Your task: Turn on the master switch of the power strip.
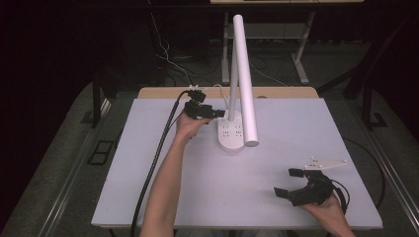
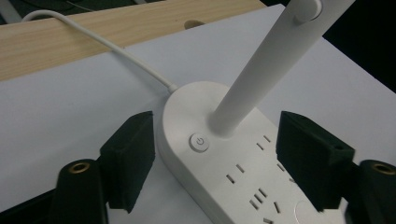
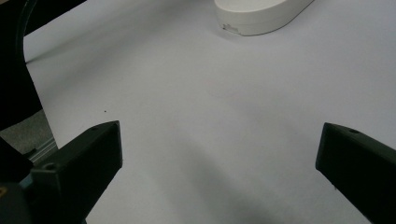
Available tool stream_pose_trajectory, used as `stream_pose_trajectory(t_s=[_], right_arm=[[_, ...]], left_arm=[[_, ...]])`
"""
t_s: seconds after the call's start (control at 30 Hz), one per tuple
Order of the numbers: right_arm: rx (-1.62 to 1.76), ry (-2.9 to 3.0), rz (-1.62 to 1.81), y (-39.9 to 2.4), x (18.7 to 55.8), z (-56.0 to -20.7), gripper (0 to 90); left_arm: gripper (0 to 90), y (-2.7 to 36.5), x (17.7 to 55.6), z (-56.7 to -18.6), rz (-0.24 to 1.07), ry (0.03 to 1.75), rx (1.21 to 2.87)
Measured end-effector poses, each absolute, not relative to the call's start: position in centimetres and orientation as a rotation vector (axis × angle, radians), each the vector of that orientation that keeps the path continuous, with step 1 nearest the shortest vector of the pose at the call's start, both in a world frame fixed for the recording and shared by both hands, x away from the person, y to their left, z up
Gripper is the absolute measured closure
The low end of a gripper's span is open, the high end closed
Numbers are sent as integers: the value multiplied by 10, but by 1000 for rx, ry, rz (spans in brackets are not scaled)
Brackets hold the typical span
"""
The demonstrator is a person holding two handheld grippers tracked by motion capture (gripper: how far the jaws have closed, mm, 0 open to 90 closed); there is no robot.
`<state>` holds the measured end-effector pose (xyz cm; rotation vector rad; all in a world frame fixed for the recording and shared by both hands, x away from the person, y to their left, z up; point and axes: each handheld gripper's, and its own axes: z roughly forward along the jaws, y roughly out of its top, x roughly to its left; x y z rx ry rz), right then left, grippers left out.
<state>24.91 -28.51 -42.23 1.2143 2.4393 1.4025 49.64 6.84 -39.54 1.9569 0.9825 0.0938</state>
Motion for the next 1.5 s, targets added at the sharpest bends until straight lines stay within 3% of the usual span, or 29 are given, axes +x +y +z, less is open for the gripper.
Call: stream_pose_trajectory(t_s=[0.57, 0.93, 0.97, 1.5], right_arm=[[1215, 2437, 1411, -286, 249, -422, 0], [1218, 2441, 1418, -286, 249, -422, 0], [1217, 2441, 1419, -286, 250, -422, 0], [1211, 2445, 1421, -286, 250, -422, 0]], left_arm=[[542, 59, 501, -409, 36, 1013, 1893], [831, 53, 505, -421, 13, 1024, 1899], [891, 51, 505, -423, 11, 1037, 1886], [900, 43, 510, -430, 7, 1084, 1950]])
